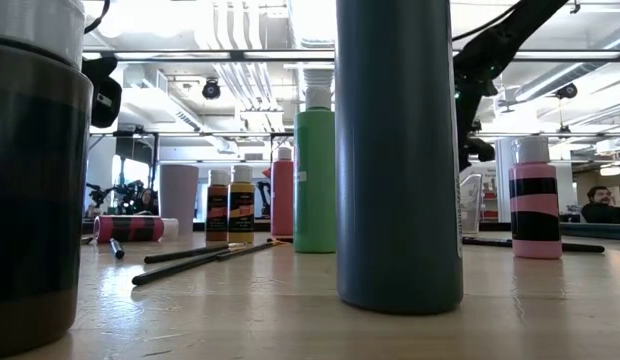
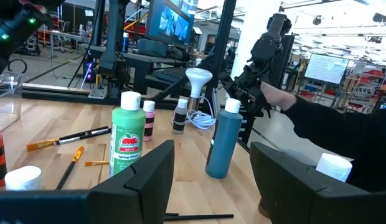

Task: Pick & Place Paint Supplies
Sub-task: Put the violet paint bottle into the transparent bin

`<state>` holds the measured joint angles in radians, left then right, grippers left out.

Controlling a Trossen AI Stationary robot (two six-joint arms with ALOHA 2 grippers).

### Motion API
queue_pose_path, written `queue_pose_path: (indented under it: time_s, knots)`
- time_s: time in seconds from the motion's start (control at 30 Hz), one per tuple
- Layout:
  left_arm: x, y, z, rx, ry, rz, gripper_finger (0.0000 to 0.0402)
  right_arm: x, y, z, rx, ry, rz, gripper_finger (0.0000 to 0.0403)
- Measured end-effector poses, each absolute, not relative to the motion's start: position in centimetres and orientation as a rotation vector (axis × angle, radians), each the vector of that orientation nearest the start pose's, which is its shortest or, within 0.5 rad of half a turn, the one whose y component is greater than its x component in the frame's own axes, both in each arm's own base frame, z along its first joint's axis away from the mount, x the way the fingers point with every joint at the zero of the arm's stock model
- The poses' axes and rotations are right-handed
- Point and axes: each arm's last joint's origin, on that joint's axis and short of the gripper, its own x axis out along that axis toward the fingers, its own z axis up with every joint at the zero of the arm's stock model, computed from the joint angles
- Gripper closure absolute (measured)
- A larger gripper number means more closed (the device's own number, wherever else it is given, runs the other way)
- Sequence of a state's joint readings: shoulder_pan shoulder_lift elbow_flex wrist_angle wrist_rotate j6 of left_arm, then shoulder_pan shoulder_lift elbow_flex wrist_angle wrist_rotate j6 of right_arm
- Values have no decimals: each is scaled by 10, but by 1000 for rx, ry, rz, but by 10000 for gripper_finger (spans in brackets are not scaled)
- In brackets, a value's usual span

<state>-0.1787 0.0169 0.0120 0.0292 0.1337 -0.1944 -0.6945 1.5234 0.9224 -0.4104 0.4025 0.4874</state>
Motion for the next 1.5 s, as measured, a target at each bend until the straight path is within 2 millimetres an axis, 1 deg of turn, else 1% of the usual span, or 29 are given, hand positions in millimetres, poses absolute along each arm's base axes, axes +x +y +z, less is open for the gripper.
queue_pose_path:
  time_s: [0.2,0.37,0.47,0.63,0.7,0.87,0.97,1.27,1.5]
  knots:
    - [95,-21,169,-193,6,-314,186,215,-198,196,559,788,-1263,273]
    - [95,-21,169,-193,5,-314,186,212,-200,194,563,792,-1280,288]
    - [96,-21,169,-193,6,-314,186,210,-201,193,566,793,-1285,290]
    - [95,-21,169,-193,6,-313,186,207,-202,191,587,778,-1317,271]
    - [95,-21,169,-194,6,-314,186,205,-203,189,584,778,-1331,269]
    - [95,-21,169,-193,6,-314,186,202,-202,187,571,783,-1353,285]
    - [95,-21,169,-193,6,-314,186,202,-202,186,558,788,-1366,287]
    - [96,-21,169,-194,6,-314,186,200,-202,184,547,815,-1373,230]
    - [95,-21,169,-193,6,-314,186,200,-201,184,548,817,-1366,214]
